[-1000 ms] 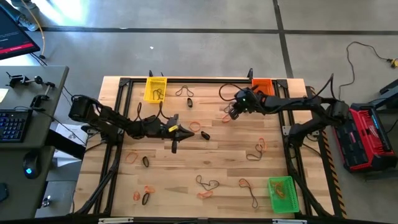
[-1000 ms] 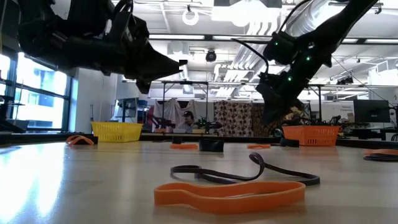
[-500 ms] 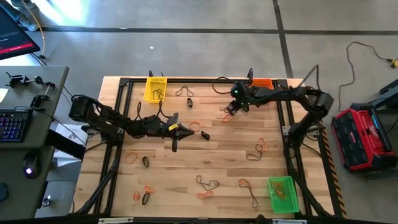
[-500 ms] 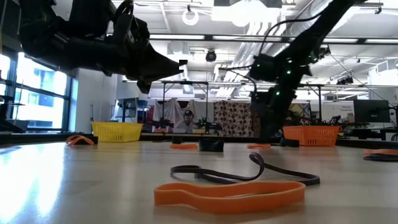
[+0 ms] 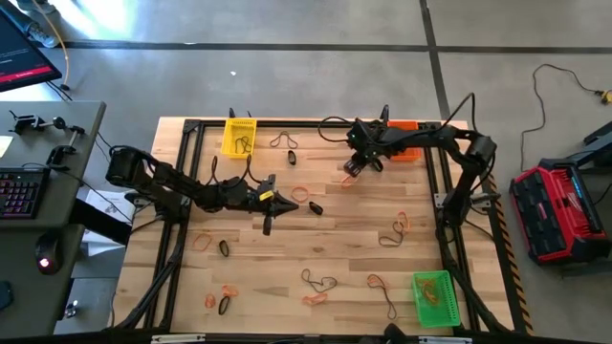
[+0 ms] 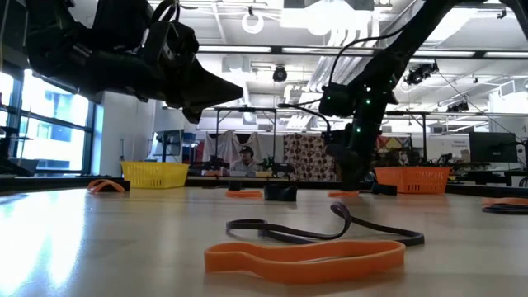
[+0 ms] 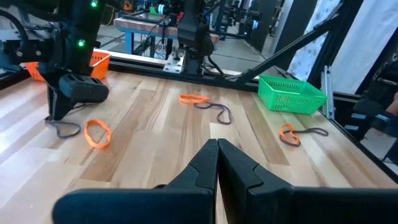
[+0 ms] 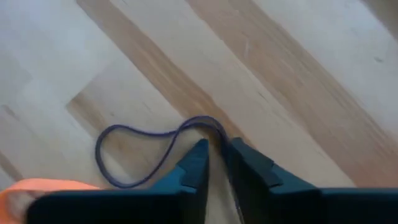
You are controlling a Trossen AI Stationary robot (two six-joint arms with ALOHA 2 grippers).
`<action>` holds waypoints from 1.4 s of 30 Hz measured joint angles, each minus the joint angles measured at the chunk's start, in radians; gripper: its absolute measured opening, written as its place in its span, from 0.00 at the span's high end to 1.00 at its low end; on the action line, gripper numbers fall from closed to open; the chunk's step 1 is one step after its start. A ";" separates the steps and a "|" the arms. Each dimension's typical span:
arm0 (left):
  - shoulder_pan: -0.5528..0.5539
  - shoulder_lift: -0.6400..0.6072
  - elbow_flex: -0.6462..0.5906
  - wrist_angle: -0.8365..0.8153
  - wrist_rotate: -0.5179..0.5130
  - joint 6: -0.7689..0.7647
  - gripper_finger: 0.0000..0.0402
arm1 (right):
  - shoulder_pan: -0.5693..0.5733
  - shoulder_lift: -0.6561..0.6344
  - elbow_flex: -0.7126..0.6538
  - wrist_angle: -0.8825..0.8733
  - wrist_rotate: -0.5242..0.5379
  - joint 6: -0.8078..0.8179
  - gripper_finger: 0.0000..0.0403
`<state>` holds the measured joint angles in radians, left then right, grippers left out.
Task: Sort rubber bands into baskets
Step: Put the purple rubber band into the yellow bin
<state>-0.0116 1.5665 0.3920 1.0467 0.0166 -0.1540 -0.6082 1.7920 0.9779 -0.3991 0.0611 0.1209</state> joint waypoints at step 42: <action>-0.016 0.000 0.120 -0.269 -0.364 0.024 0.57 | 0.551 -0.138 -0.003 0.494 0.150 -0.029 1.00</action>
<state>-0.0280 1.5667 0.5124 0.7781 -0.3469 -0.1295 -0.0576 1.6539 0.9749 0.0952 0.2108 0.0916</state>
